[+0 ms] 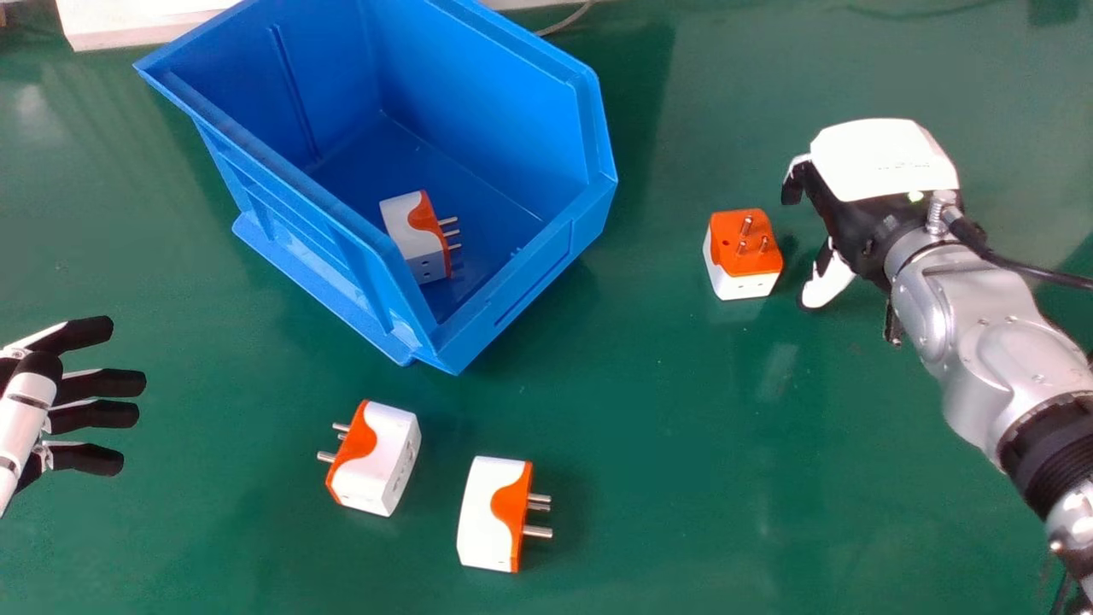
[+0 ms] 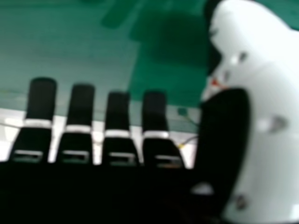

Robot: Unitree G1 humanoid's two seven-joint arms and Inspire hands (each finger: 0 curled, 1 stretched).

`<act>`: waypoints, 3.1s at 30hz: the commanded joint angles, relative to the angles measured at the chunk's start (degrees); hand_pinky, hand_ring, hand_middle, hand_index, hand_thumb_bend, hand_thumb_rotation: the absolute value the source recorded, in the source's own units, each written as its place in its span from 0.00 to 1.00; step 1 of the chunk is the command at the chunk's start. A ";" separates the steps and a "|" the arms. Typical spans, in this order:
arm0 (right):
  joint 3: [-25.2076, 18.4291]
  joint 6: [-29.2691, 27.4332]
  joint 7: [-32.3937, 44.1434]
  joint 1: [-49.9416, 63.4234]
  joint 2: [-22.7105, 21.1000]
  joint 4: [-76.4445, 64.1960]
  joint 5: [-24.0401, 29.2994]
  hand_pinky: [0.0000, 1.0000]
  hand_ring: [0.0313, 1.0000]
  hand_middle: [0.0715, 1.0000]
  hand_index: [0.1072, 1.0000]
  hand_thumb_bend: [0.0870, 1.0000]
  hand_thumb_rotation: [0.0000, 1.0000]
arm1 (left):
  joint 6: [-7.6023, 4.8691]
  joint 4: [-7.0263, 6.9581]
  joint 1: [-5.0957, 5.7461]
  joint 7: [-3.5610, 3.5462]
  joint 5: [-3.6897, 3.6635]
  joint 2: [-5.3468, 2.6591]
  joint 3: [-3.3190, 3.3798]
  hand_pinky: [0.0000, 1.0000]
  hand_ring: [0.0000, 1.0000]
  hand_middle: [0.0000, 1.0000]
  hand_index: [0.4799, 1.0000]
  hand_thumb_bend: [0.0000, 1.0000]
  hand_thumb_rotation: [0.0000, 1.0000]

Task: Pick all objects and put in blue box

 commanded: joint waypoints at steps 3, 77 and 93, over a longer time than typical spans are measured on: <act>-0.82 0.76 -0.22 -0.89 -0.45 -0.92 0.37 0.87 0.99 0.99 0.98 0.63 0.08 | -1.46 0.09 -0.14 0.40 0.23 0.40 0.09 0.57 0.69 0.71 0.64 0.19 0.93; 1.97 -3.92 1.59 -1.92 6.56 3.66 1.05 0.76 0.90 0.92 0.83 0.58 0.00 | -0.26 -4.92 2.76 1.26 -0.94 -0.98 -0.34 0.56 0.68 0.71 0.63 0.21 0.95; 2.09 -2.74 1.85 -1.38 8.03 3.67 0.88 0.64 0.76 0.78 0.76 0.56 0.00 | -0.31 -6.65 4.40 1.13 -1.87 -1.44 -0.02 0.56 0.68 0.71 0.63 0.21 0.95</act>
